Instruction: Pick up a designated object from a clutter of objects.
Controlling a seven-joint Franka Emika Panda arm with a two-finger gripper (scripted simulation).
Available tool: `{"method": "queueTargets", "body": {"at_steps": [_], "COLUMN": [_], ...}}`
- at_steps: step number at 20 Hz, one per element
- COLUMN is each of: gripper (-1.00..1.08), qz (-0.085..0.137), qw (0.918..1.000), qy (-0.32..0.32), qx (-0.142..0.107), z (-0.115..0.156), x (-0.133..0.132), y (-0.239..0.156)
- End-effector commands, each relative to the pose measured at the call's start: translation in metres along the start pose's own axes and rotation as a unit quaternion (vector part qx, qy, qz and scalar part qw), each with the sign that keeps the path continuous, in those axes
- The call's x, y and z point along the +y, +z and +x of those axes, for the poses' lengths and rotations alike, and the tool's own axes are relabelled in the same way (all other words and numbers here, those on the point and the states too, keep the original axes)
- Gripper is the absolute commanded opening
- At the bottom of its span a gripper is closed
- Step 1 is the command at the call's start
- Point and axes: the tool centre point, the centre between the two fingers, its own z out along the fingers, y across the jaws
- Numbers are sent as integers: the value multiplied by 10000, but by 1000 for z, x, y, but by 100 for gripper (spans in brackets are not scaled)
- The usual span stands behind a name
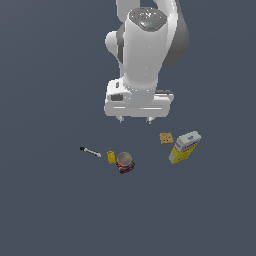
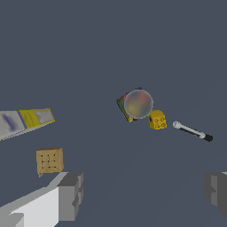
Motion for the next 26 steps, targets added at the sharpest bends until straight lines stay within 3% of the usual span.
{"method": "queueTargets", "body": {"at_steps": [1,9,17,26], "gripper": [100,100,100,100], "qz": [-16,-39,33,139], "qw": [10000,9999,9997,9994], "qy": [-18,-101,-205,-275], "qx": [13,88,152,167], "z": [0,-13,-46,-81], "x": [-14,-78,-144,-186], "y": [15,80,147,189]}}
